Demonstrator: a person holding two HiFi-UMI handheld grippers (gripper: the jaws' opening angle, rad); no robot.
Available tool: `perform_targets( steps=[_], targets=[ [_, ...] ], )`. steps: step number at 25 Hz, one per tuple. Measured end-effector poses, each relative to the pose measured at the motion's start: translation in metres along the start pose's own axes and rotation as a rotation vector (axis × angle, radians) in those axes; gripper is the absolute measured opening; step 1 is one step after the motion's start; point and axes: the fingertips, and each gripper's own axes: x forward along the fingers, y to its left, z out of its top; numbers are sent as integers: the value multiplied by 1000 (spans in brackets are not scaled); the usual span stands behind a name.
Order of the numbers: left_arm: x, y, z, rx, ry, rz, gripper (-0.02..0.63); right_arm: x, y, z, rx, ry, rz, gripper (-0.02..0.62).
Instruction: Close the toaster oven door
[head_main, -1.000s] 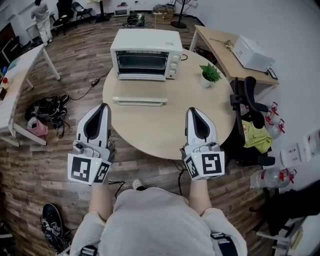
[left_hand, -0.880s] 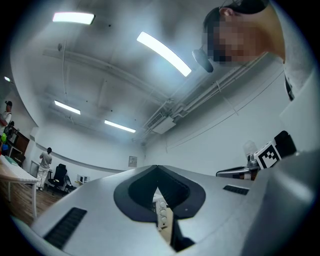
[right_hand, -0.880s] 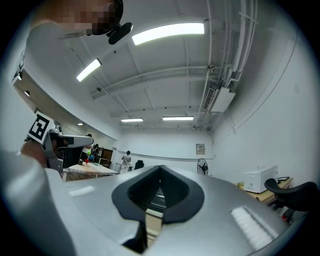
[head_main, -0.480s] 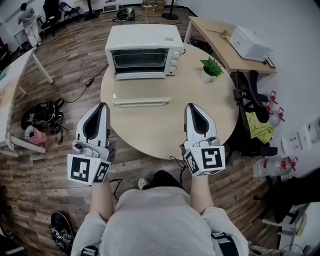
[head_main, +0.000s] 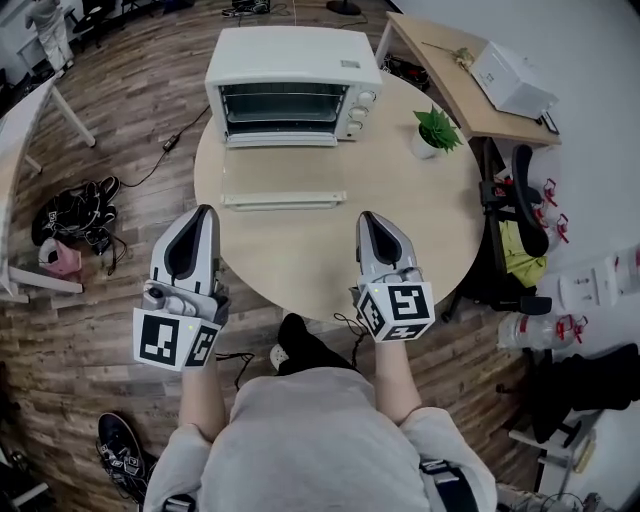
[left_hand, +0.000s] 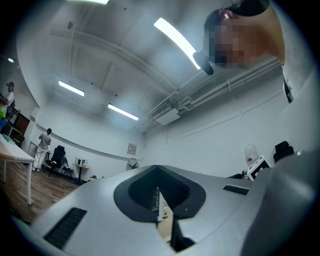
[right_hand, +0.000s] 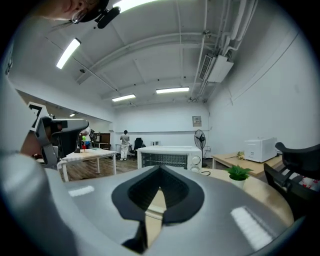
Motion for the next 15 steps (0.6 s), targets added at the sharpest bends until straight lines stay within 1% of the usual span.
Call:
perform_targets(
  steps=[7, 15],
  targets=[
    [34, 20, -18, -2, 36, -7, 8, 58, -23, -62, 54, 154, -1, 12],
    [63, 40, -38, -14, 79, 11, 8, 97, -42, -152, 114, 397, -3, 12]
  ],
)
